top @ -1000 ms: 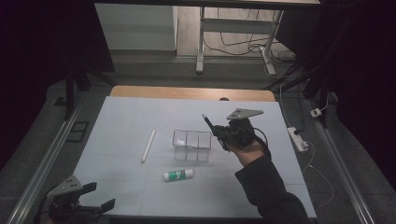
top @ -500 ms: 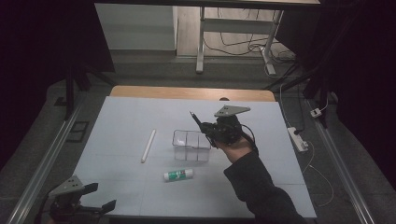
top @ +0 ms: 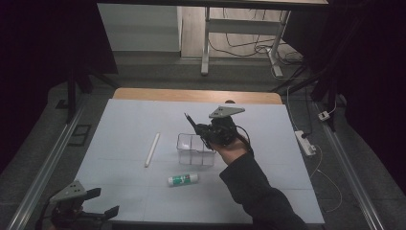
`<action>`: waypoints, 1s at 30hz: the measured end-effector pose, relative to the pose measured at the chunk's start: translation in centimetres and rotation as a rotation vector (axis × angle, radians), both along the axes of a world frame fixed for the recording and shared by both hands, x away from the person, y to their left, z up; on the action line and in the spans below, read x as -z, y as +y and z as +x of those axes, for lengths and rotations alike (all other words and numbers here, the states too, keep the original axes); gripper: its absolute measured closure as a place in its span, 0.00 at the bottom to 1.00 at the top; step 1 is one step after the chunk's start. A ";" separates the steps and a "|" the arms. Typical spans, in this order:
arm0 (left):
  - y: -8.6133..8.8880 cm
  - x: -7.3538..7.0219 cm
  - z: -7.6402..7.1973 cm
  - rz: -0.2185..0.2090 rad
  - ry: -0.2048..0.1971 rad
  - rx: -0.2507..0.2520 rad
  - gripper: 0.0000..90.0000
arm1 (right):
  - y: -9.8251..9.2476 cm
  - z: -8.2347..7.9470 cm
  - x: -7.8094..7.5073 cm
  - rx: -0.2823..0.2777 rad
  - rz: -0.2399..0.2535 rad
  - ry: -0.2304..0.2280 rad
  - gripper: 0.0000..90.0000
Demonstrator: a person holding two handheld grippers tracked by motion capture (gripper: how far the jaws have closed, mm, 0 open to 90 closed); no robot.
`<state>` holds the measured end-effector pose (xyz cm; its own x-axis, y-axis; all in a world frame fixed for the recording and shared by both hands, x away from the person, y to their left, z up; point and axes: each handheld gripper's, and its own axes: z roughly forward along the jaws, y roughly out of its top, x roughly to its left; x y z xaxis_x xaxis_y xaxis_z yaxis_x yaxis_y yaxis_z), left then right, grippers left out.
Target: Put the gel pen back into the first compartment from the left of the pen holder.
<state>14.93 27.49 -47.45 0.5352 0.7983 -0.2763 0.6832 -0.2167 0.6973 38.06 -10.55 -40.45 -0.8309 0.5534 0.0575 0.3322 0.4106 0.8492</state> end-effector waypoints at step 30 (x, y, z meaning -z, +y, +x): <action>0.1 0.0 -0.1 -0.003 -0.003 -0.001 0.04 | 6.1 1.8 1.3 -0.066 0.058 -0.028 0.88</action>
